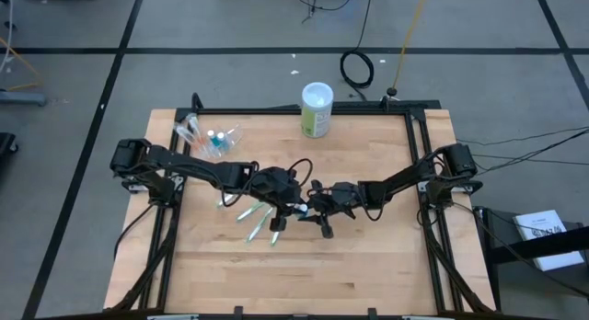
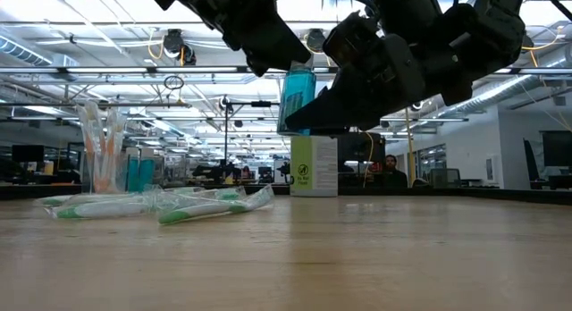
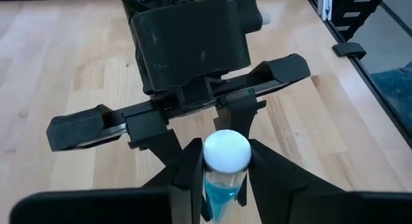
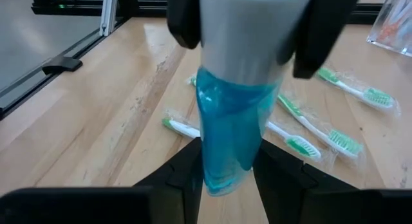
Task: Pick & Place toothbrushing station
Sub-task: Put the blue mouthwash into the middle section of the transparent organizer
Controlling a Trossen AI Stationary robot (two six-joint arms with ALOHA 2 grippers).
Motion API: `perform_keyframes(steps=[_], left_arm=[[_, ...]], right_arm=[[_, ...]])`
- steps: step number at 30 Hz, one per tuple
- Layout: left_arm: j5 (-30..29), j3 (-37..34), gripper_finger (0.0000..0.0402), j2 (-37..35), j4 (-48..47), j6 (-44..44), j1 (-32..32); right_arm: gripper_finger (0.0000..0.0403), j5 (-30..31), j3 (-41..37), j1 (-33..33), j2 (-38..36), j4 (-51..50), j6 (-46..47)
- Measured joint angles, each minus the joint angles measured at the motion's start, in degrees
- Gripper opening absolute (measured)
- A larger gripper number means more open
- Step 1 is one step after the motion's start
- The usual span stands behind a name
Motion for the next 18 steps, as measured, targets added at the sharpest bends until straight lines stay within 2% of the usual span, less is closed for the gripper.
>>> perform_keyframes(steps=[4, 8, 10, 13, 18], left_arm=[[-0.08, -0.07, 0.0092, -1.99, -1.05, -0.06, 0.02], [-2.60, 0.07, 0.0087, -5.10, -1.32, -1.37, 0.00], [-6.58, 0.03, 0.0086, -6.87, -3.45, -2.84, -0.04], [-15.62, 0.04, 0.0086, -10.58, -7.01, -6.71, -0.05], [-31.47, 0.03, 0.0085, -16.50, -16.80, -13.79, -0.58]], right_arm=[[0.0134, 0.02, 0.15, -0.02, -0.13, -0.66, -0.02], [0.0178, -0.07, -0.15, -0.01, 0.17, -3.13, 0.28], [0.0202, 0.08, -0.04, -0.14, 0.00, -3.30, 1.36], [0.0233, 0.08, -0.11, -0.45, 0.04, -5.41, 2.19], [0.0261, 0.13, -0.08, -1.07, -1.60, -8.66, 2.50]])
